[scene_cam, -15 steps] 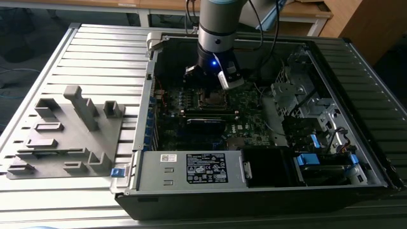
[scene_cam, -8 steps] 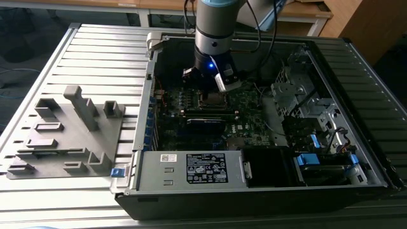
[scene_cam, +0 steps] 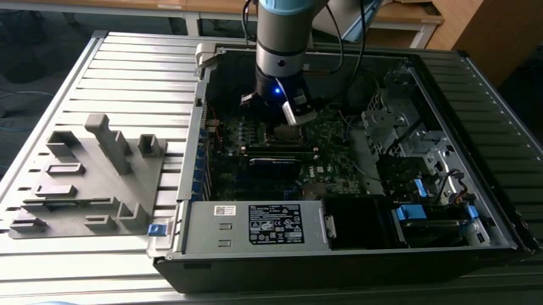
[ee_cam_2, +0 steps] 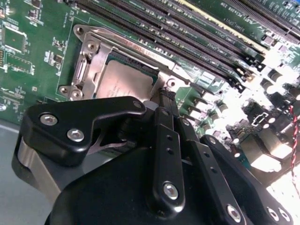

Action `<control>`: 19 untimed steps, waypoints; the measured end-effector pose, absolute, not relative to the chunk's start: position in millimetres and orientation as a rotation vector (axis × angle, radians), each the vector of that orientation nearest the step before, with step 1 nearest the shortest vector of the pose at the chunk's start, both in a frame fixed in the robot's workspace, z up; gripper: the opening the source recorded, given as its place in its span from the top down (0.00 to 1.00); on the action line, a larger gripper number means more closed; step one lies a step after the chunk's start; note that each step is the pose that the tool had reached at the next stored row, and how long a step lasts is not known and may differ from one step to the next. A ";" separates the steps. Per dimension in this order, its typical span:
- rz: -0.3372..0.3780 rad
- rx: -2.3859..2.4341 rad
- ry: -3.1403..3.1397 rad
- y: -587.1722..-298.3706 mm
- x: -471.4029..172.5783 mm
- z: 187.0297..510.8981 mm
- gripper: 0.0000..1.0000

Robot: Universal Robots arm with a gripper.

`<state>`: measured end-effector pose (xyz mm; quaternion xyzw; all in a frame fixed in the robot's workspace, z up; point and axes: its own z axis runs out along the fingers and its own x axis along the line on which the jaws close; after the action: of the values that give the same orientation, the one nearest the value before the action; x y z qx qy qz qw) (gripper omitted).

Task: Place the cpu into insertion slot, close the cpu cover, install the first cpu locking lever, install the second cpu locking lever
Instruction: 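Close the cpu cover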

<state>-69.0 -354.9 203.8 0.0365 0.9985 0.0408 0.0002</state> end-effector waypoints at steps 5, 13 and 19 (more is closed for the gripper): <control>0.128 0.115 3.136 -354.9 -69.1 203.5 0.89; 0.169 0.108 3.136 -354.7 -69.2 203.4 0.89; 0.172 0.057 3.138 -354.7 -69.0 202.7 0.89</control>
<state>-69.0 -354.7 202.7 0.0182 0.9983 0.0548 -0.0009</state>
